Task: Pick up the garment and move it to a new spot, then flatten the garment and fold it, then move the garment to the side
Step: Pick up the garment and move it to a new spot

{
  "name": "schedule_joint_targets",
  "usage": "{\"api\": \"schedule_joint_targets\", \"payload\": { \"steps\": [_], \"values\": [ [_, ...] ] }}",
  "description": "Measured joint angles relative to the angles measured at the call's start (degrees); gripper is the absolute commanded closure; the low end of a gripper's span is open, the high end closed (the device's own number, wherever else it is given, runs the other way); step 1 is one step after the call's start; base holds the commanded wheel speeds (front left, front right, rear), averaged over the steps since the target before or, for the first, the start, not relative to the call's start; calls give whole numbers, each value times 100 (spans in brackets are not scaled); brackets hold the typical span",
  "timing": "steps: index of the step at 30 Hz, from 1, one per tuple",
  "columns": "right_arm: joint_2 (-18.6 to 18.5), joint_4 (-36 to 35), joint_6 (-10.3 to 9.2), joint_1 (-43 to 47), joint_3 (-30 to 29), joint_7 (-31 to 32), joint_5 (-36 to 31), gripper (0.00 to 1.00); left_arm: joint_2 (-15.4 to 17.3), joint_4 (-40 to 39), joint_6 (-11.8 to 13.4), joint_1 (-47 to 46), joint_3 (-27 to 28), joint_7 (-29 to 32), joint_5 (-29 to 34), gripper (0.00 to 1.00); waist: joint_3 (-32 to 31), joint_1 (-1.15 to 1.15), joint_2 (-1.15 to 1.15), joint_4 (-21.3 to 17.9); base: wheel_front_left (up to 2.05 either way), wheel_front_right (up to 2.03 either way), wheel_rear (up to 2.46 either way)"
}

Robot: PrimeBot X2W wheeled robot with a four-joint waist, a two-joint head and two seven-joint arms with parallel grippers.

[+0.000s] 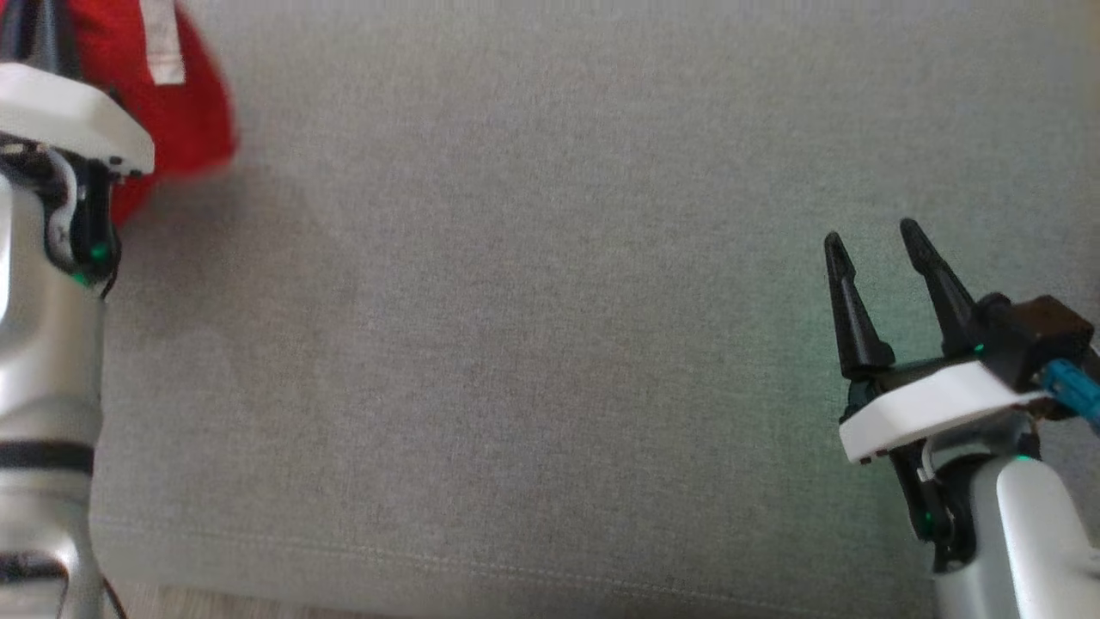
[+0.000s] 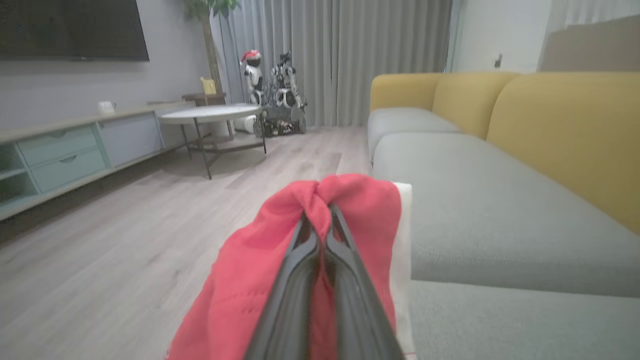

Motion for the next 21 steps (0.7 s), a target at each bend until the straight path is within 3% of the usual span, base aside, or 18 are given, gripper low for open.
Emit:
{"api": "schedule_joint_targets", "payload": {
  "steps": [12,21],
  "values": [
    [108,137,0,530,-148,-130,201,0,35,-3286,436,2666,237,-40,278,100,-808,0,0,-371,0,0,0],
    [115,131,0,678,-94,-210,348,0,-85,-4773,751,4381,52,327,259,100,-957,0,0,-983,0,0,0]
  ]
}}
